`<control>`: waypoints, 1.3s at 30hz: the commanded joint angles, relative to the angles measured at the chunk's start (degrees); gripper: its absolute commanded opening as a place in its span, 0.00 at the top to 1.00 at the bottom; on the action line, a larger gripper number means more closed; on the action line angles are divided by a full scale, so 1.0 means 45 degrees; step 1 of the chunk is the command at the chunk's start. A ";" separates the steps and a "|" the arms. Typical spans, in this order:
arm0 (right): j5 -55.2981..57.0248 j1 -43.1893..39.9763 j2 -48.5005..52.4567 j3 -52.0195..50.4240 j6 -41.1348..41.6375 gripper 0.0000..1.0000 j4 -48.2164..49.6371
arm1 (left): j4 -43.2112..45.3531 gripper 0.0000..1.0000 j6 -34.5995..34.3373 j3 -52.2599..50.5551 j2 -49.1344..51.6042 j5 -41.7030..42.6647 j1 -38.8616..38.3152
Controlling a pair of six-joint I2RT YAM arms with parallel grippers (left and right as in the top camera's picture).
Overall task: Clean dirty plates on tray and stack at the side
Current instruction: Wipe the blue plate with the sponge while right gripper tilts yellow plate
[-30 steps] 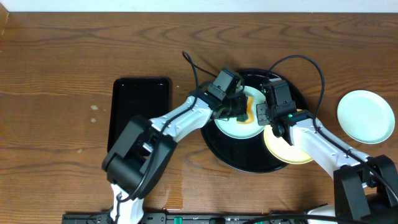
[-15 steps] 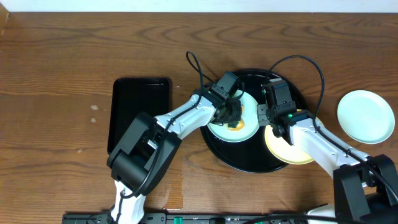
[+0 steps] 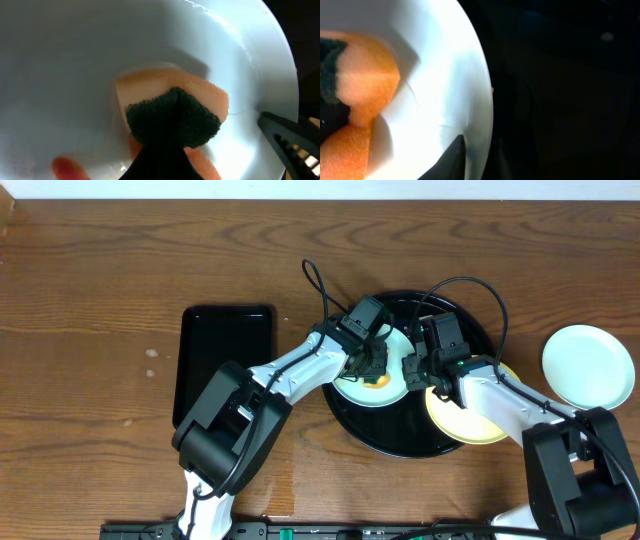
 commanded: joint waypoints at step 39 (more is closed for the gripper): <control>0.5644 -0.0792 0.0884 0.0185 0.1433 0.99 -0.0797 | -0.2807 0.92 0.2205 0.1073 0.0432 -0.6125 0.0015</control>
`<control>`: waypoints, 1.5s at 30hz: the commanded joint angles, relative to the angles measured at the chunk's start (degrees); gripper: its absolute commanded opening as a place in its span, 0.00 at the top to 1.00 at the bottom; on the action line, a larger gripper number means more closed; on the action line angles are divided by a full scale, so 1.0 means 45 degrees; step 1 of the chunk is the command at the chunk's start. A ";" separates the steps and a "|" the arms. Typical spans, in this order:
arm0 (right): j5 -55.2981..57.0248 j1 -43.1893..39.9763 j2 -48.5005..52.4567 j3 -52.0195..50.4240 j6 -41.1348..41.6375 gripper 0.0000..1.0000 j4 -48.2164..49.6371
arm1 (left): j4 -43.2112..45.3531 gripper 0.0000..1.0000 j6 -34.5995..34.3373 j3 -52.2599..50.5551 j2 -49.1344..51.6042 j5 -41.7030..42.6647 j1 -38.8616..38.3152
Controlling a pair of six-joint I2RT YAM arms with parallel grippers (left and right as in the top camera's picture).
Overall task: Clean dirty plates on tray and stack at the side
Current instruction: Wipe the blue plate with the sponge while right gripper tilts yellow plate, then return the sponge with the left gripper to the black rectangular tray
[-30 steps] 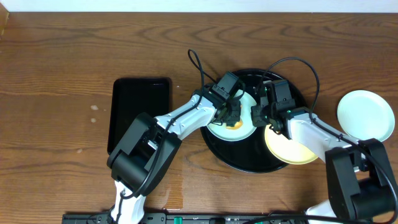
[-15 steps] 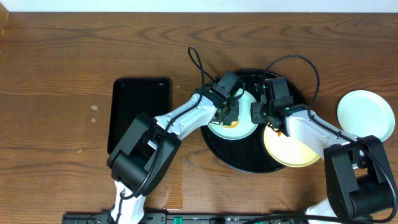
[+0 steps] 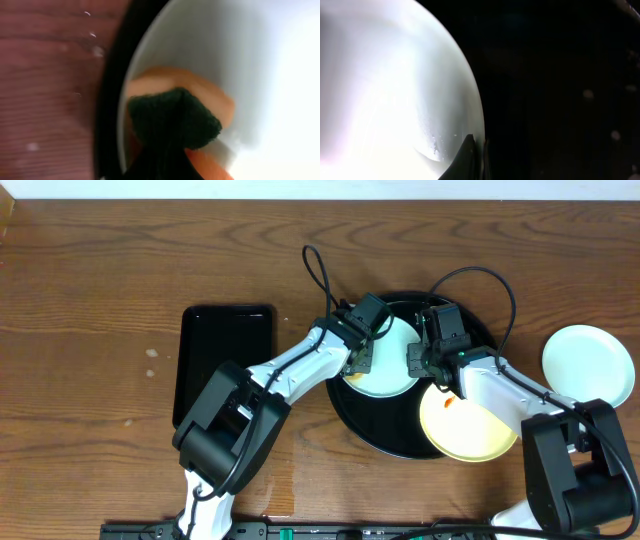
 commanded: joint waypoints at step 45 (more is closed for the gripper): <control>-0.1919 -0.1880 -0.1195 -0.0495 -0.0384 0.68 -0.1423 | -0.6737 0.92 -0.0311 0.0850 -0.5042 0.0243 0.6640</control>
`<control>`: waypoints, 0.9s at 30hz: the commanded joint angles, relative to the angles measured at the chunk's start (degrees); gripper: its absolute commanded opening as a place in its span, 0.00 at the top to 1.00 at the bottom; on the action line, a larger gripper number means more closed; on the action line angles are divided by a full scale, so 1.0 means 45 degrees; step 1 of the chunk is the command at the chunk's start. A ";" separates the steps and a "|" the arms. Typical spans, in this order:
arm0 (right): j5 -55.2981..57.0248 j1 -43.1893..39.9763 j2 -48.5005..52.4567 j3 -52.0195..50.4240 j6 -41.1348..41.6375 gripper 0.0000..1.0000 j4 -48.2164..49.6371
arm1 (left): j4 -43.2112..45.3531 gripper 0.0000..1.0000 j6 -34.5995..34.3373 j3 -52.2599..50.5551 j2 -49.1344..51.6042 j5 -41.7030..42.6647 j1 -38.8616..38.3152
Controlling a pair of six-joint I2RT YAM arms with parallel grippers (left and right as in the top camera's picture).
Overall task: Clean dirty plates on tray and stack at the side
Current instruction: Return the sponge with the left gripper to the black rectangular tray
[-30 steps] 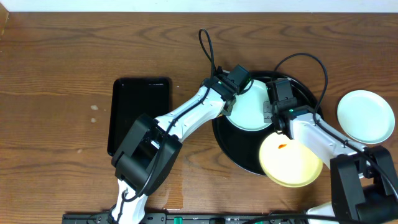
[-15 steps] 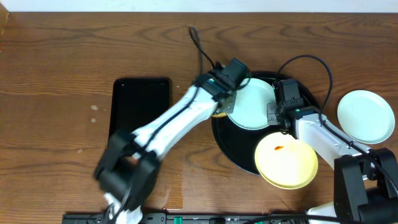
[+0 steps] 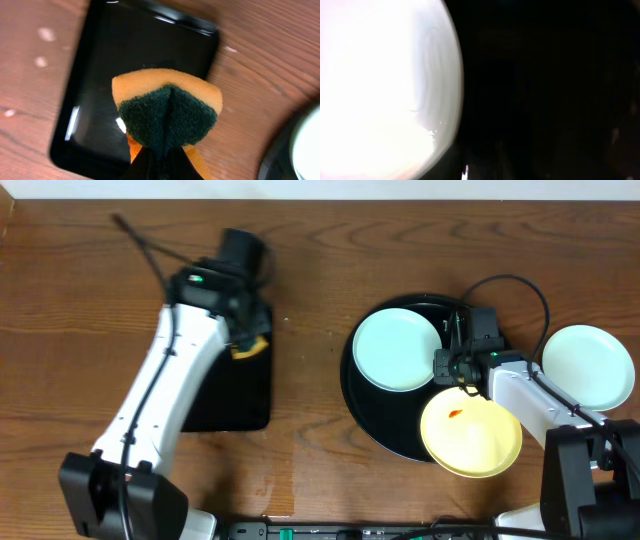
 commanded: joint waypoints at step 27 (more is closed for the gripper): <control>-0.3725 -0.0908 0.0447 0.1647 0.0058 0.72 -0.1321 | 0.4104 0.75 0.2375 -0.5673 0.0092 0.1214 0.2108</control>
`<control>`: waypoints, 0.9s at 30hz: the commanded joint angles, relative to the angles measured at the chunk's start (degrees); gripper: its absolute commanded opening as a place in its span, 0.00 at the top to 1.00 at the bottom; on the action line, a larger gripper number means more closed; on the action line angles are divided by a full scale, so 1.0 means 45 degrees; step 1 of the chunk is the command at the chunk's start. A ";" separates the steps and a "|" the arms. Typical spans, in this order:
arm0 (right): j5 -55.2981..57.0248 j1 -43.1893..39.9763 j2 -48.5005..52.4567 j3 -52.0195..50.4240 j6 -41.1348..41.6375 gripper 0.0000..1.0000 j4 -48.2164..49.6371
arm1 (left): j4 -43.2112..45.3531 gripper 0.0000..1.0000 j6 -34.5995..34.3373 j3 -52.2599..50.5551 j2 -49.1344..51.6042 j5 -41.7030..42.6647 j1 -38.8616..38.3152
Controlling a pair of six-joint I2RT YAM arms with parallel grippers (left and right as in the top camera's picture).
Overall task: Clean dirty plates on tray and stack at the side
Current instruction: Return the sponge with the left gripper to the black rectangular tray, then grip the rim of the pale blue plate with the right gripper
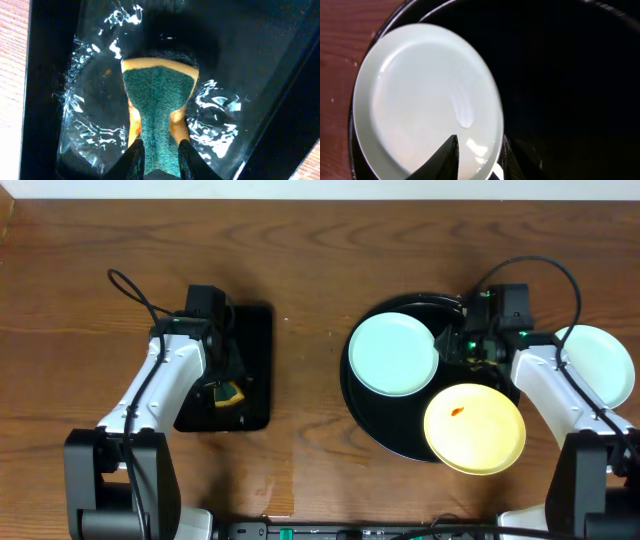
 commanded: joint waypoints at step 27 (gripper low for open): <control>0.0015 0.0044 0.0782 0.0024 -0.1243 0.69 0.0189 | -0.0267 0.19 0.0112 -0.0058 0.0073 -0.0024 0.0063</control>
